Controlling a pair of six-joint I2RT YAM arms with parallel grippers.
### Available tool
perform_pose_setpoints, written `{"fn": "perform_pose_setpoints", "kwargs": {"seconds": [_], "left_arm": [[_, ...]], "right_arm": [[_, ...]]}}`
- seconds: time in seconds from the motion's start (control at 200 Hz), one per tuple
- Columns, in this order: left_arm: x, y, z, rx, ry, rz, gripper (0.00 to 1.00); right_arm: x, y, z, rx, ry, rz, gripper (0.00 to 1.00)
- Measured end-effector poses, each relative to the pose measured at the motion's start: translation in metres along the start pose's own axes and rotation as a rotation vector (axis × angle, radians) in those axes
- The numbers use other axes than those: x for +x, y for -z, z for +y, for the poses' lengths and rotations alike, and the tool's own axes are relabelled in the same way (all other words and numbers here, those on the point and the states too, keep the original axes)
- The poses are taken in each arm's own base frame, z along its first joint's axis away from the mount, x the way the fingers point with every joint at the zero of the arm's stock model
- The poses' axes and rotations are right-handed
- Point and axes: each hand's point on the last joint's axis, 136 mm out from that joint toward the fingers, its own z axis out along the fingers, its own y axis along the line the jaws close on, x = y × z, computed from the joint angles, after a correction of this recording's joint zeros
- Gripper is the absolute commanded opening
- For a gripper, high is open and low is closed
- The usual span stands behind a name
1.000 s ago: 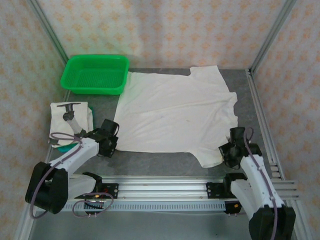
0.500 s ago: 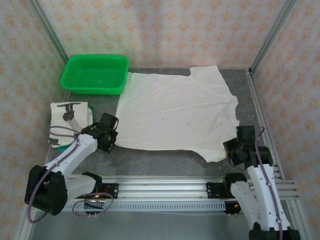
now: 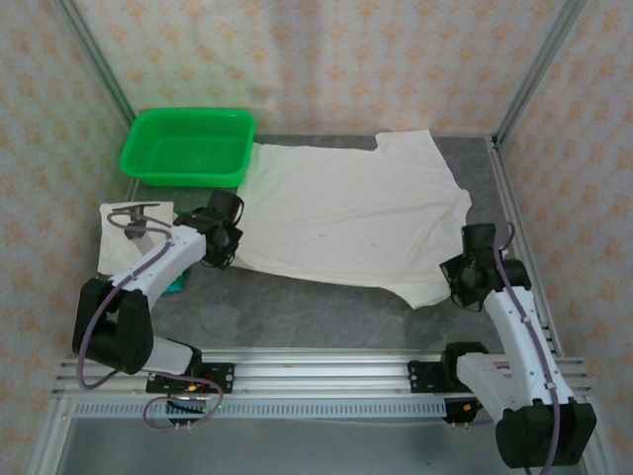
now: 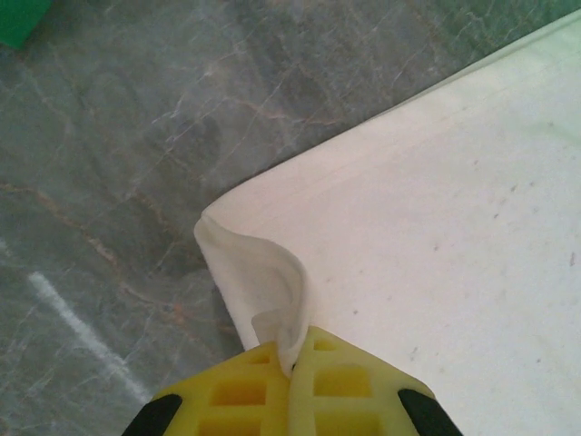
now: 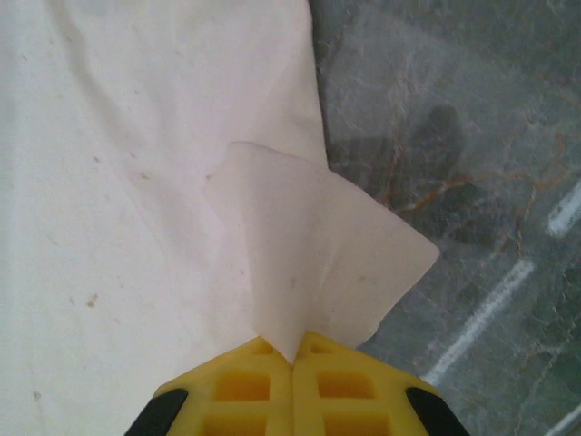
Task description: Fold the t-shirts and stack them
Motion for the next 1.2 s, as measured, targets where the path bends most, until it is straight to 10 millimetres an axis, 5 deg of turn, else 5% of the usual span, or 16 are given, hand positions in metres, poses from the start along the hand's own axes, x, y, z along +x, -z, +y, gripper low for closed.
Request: {"fn": "perform_pose_setpoints", "kwargs": {"seconds": [0.32, 0.525, 0.821, 1.006, 1.196], "left_arm": [[-0.020, 0.010, -0.017, 0.037, 0.013, -0.024, 0.00], [-0.018, 0.020, -0.016, 0.063, -0.003, -0.010, 0.00], [-0.006, 0.018, 0.005, 0.032, -0.028, 0.035, 0.00], [0.000, 0.013, 0.013, 0.013, -0.032, 0.060, 0.00], [0.001, 0.012, 0.013, 0.011, -0.032, 0.065, 0.00]], "right_arm": [[-0.036, 0.046, 0.043, -0.106, 0.065, -0.127, 0.00], [-0.020, 0.059, 0.008, -0.044, 0.049, -0.095, 0.00], [0.029, 0.070, -0.065, 0.139, 0.008, 0.078, 0.00], [0.042, 0.058, -0.076, 0.248, 0.025, 0.170, 0.00], [0.034, 0.044, -0.062, 0.257, 0.037, 0.166, 0.00]]}}
